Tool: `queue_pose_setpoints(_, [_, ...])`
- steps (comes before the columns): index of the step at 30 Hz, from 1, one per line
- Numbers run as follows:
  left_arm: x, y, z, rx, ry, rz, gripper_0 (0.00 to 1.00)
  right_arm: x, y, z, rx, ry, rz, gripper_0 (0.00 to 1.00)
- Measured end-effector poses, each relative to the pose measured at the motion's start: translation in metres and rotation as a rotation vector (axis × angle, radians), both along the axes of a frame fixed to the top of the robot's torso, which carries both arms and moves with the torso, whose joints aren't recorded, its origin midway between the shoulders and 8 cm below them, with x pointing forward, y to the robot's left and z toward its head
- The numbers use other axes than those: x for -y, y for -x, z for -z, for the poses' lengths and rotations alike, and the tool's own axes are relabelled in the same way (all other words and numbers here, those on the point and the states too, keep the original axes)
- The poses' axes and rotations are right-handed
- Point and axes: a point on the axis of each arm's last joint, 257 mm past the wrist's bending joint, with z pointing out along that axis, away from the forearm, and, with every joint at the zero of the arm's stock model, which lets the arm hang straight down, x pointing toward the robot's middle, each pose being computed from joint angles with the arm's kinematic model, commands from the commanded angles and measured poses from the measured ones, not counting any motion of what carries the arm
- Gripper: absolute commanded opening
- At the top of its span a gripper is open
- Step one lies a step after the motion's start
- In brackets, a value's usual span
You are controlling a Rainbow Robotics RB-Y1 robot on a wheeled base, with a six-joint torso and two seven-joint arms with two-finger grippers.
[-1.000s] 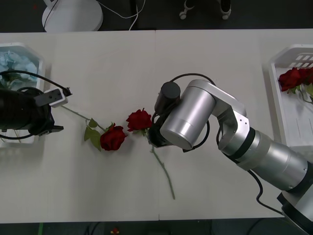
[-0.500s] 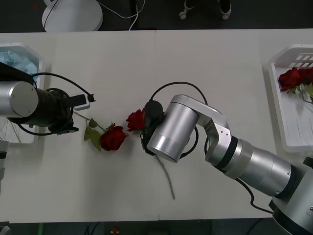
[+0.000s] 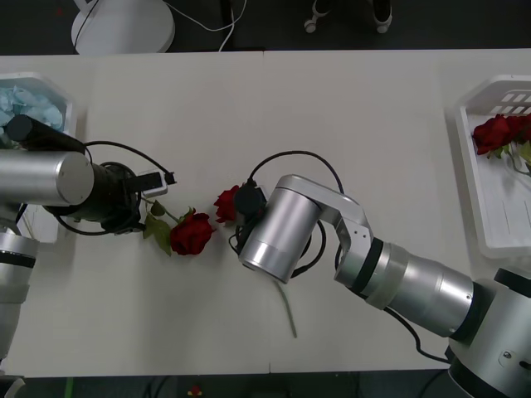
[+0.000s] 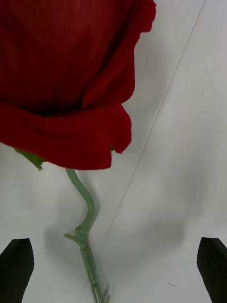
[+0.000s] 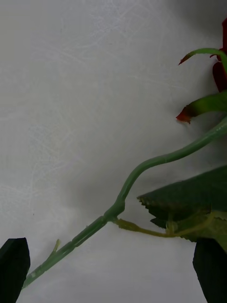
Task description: Put the red flowers into the right box and the blue flowers into the left box
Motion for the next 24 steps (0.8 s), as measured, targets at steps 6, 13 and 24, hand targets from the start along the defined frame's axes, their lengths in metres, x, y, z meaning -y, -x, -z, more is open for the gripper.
queue_pose_setpoints(6, [0.005, -0.011, 0.005, -0.014, -0.011, 0.008, 0.71, 0.001, -0.002, 0.007, 0.003, 0.042, -0.03, 1.0])
queue_pose_setpoints(13, [0.001, -0.024, 0.008, -0.01, -0.011, -0.011, 0.0, 0.002, -0.002, 0.011, 0.007, 0.064, -0.042, 1.0])
queue_pose_setpoints(24, [0.0, -0.026, 0.008, -0.002, -0.01, -0.016, 0.0, 0.008, -0.002, 0.017, -0.002, 0.087, -0.038, 1.0])
